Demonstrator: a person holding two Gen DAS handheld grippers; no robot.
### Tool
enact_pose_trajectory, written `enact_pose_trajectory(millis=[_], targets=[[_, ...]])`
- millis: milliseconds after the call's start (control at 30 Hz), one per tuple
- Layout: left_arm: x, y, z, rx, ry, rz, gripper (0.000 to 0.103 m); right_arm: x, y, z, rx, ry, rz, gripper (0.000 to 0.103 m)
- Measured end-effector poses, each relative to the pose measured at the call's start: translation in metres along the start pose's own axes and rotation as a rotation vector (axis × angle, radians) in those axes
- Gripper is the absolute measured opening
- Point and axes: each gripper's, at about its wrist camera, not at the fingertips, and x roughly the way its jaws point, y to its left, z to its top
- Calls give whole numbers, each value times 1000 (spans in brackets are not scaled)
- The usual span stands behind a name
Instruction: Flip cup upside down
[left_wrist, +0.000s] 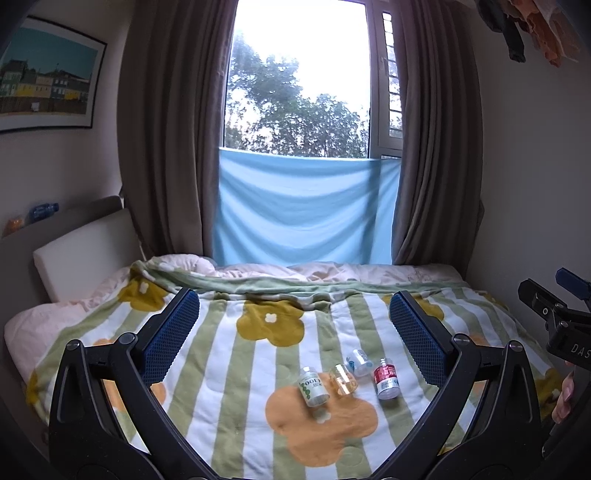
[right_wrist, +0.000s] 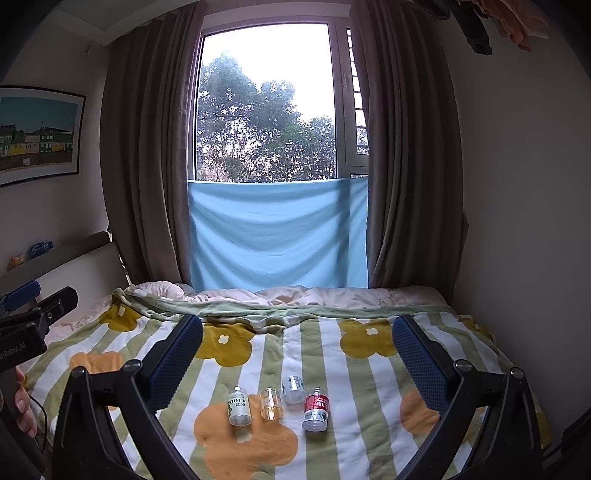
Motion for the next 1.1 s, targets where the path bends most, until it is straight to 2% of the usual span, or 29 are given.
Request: enact_pose_trajectory(millis=[467, 1100], targets=[[4, -9, 0, 10, -13, -6, 103, 3, -3, -1, 18, -8, -11, 102], [16, -3, 2, -35, 3, -21, 103, 10, -3, -4, 21, -11, -41, 102]])
